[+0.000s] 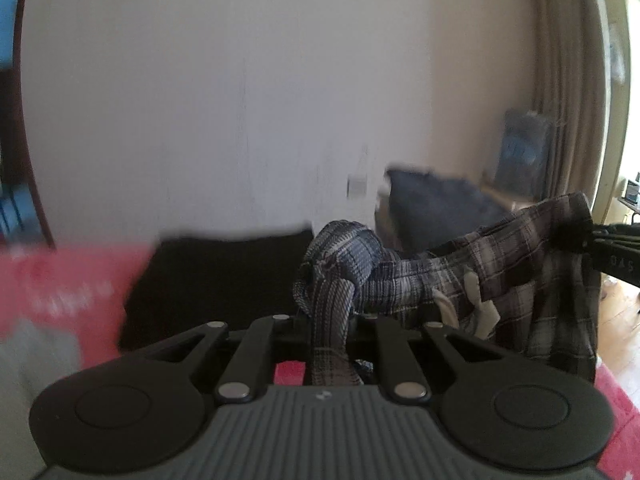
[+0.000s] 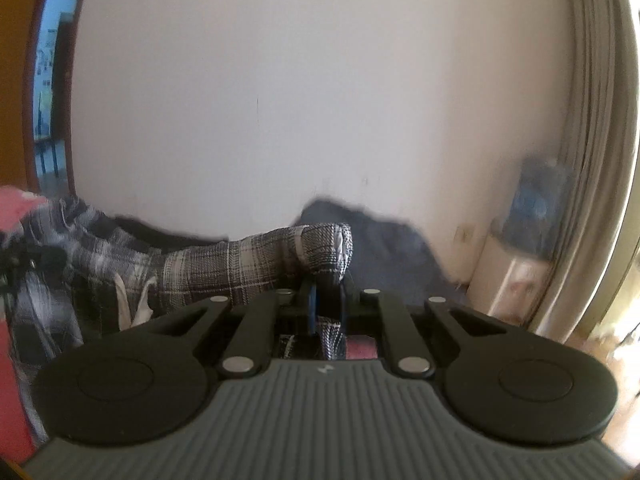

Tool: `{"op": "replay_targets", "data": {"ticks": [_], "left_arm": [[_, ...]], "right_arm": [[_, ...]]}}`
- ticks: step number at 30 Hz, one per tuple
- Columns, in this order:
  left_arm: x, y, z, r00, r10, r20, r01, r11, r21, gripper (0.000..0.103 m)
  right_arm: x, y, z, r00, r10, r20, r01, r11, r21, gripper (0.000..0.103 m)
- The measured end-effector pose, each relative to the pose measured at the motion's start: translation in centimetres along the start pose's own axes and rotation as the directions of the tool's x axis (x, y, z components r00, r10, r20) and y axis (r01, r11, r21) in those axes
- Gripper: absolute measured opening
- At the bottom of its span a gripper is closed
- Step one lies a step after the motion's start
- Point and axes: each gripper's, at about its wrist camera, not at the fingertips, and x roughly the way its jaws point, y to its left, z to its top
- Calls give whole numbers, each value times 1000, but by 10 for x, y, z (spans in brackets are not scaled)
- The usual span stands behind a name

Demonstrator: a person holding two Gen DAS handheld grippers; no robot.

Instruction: Fold clothes

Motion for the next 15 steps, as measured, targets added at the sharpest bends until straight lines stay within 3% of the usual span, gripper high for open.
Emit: {"op": "replay_targets", "data": {"ticks": [3, 5, 7, 11, 15], "left_arm": [[43, 17, -18, 989, 23, -149, -38, 994, -103, 42], [56, 27, -36, 981, 40, -192, -73, 983, -168, 54], [63, 40, -45, 976, 31, -214, -82, 969, -234, 58], [49, 61, -59, 975, -10, -222, -57, 954, -294, 61], [23, 83, -62, 967, -124, -223, 44, 942, -334, 61]], "right_arm": [[29, -27, -28, 991, 38, -132, -25, 995, 100, 13], [47, -34, -46, 979, 42, -200, -5, 983, 181, 26], [65, -41, -64, 962, 53, -267, 19, 966, 259, 45], [91, -55, -99, 924, 92, -372, 71, 912, 403, 54], [44, -73, -126, 942, 158, -297, 23, 850, 526, 54]]}}
